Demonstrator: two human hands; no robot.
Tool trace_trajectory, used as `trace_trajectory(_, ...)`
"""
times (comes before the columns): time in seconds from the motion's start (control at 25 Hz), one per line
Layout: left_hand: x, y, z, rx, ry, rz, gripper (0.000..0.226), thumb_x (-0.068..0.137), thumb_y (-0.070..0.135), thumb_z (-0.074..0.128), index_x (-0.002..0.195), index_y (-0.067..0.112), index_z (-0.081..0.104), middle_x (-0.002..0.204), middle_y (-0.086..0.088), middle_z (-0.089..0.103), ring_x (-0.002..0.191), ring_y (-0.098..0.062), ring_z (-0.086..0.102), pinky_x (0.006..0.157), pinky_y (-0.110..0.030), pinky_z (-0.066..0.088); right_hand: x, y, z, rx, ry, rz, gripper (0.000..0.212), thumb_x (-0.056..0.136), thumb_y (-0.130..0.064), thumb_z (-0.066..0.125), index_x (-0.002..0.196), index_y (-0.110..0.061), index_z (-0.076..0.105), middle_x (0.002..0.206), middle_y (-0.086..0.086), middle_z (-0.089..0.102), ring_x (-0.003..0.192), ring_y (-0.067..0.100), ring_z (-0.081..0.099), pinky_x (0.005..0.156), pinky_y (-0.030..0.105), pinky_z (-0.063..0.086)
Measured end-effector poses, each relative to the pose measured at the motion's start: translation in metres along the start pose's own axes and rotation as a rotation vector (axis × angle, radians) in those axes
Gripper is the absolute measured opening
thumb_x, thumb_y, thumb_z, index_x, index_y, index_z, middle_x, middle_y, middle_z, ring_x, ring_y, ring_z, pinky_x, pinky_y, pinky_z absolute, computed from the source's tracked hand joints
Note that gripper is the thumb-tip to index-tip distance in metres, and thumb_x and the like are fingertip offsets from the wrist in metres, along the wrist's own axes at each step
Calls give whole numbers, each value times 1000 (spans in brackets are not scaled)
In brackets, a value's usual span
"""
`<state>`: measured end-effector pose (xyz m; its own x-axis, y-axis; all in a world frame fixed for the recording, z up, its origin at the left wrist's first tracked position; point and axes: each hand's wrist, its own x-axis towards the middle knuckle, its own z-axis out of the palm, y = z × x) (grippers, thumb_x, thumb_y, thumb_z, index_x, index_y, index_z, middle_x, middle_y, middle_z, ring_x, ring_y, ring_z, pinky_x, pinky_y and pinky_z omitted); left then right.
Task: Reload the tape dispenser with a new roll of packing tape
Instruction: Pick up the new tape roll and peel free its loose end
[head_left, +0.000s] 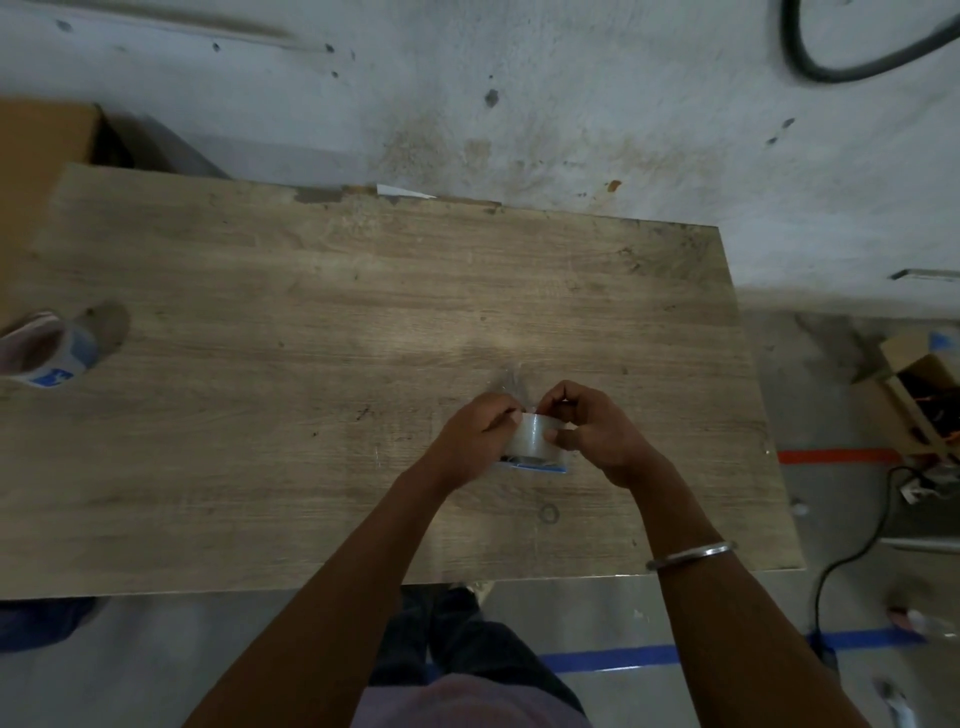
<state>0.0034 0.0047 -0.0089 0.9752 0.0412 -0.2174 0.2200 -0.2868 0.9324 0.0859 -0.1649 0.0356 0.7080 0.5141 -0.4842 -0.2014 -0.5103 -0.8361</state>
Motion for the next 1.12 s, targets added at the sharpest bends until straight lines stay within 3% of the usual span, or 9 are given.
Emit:
trace_trajectory(0.24, 5, 3, -8, 91, -36, 43, 15, 96, 12, 53, 106, 13, 65, 99, 4, 54, 84, -2, 52, 73, -20, 41, 6, -9, 4, -164, -30, 114, 14, 83, -10, 74, 95, -8, 67, 91, 7, 73, 80, 15, 68, 70, 25, 51)
trace_trajectory(0.4, 1, 2, -9, 121, 270, 74, 22, 90, 14, 65, 111, 13, 66, 110, 2, 53, 87, -5, 57, 74, -10, 46, 6, -3, 9, -53, 127, 149, 14, 84, -11, 74, 95, -8, 67, 90, 16, 73, 82, 24, 70, 73, 39, 57)
trace_trajectory(0.52, -6, 6, 2, 73, 325, -28, 28, 89, 21, 67, 116, 16, 64, 113, 3, 55, 90, -1, 54, 71, -3, 38, 2, -1, 23, 132, 196, 211, 12, 86, -7, 70, 97, -9, 65, 98, 20, 72, 86, 28, 70, 80, 50, 58)
trace_trajectory(0.64, -8, 2, 5, -55, 280, -120, 34, 93, 22, 62, 127, 20, 59, 122, 1, 55, 99, -1, 54, 77, -8, 38, 0, 1, 28, 248, 194, 219, 15, 87, -2, 66, 99, -11, 64, 103, 19, 71, 90, 27, 67, 85, 54, 55)
trace_trajectory(0.84, 1, -5, -17, 110, 84, 15, 36, 96, 23, 57, 132, 28, 60, 111, 0, 53, 96, -9, 56, 82, -20, 44, 1, 0, 20, 198, 128, 201, 15, 88, 0, 64, 100, -9, 64, 100, 18, 72, 87, 25, 67, 80, 46, 54)
trace_trajectory(1.12, 22, 4, -33, 318, 39, 211, 22, 89, 21, 65, 109, 25, 74, 96, 18, 58, 85, -3, 57, 71, -19, 43, 5, -9, 17, 133, 96, 187, 14, 87, 0, 65, 94, -11, 67, 90, 15, 71, 80, 21, 66, 71, 36, 51)
